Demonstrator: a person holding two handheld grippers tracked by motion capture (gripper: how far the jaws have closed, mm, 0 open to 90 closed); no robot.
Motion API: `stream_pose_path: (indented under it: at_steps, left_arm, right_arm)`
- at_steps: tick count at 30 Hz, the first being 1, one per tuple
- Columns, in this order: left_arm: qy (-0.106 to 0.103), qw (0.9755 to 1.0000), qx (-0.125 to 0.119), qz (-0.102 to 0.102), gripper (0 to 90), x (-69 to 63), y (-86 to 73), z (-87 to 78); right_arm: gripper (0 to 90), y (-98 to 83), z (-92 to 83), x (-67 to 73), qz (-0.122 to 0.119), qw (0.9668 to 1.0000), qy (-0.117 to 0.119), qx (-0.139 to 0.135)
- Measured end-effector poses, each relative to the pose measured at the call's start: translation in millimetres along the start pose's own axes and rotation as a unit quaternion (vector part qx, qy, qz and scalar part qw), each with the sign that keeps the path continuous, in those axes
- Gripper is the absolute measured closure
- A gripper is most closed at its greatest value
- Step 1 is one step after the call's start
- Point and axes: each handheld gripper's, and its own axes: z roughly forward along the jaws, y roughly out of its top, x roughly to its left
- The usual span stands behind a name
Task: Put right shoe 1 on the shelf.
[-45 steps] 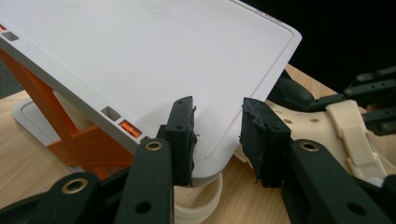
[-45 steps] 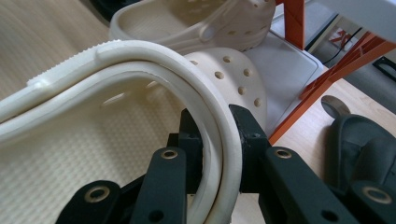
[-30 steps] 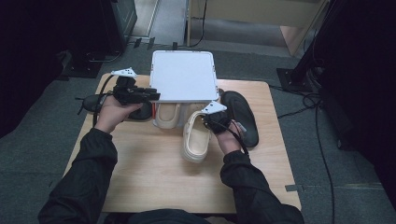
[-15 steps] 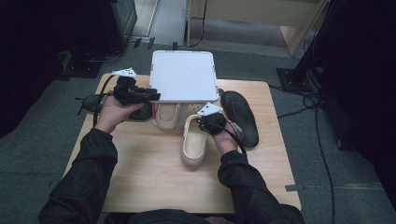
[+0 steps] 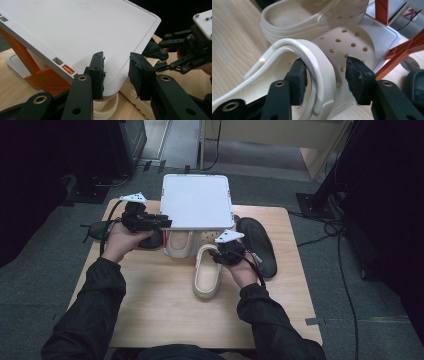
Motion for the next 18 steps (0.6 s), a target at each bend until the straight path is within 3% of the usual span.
stream_pose_path:
  at_steps: [8, 16, 18]
  left_arm:
    - [0.001, 1.0000, 0.000, -0.001, 65.1, -0.2, 0.1, -0.1]
    - [0.001, 1.0000, 0.002, -0.002, 67.0, -0.5, 0.4, 0.2]
    - [0.001, 1.0000, 0.002, -0.001, 67.0, -0.7, 0.4, 0.3]
  right_arm:
    - [50.3, -0.9, -27.3, -0.5, 0.027, 0.9993, 0.016, -0.021]
    - [62.8, -13.5, -47.6, 10.4, 0.028, 0.9985, 0.037, -0.028]
    - [67.5, -21.8, -52.3, 19.2, 0.027, 0.9981, 0.050, -0.025]
